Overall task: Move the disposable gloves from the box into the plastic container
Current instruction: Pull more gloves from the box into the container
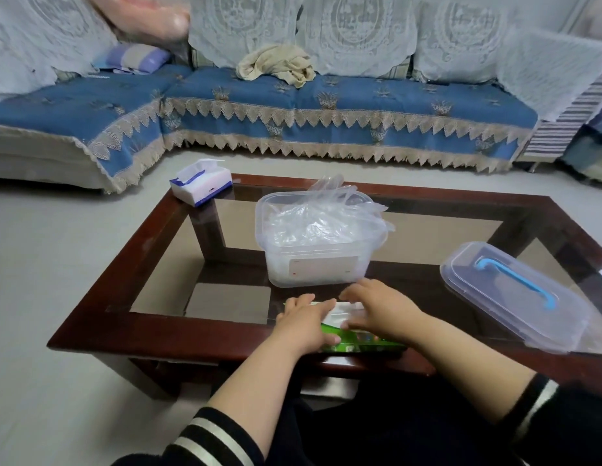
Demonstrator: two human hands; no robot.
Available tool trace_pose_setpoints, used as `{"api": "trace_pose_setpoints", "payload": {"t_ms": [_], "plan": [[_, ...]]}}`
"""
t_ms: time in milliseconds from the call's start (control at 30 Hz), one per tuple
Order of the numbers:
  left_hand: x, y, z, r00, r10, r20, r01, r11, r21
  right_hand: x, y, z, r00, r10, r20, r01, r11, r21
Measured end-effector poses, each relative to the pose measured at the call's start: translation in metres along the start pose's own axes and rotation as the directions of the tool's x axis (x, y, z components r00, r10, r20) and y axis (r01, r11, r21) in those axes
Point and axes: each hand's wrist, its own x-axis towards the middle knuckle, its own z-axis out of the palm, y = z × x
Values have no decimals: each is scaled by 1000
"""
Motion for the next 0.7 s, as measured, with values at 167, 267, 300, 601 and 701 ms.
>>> {"api": "trace_pose_setpoints", "payload": {"t_ms": [167,267,300,601,701], "plan": [[2,1,3,1000,-14,-26,14,1000,18,6,1,5,998,69,-1,-68,980,185],[3,1,3,1000,-18,-24,18,1000,17,7,-4,1,997,68,-22,-65,990,125],[3,1,3,999,-20,-26,20,1000,11,6,-6,0,997,59,-49,-54,994,90],[4,-2,-1,999,-21,-27,20,999,-41,0,-11,-23,965,66,-253,-57,997,43],[4,-2,-1,999,-15,-28,14,999,-38,-1,-9,-25,958,79,-276,-68,996,48]]}}
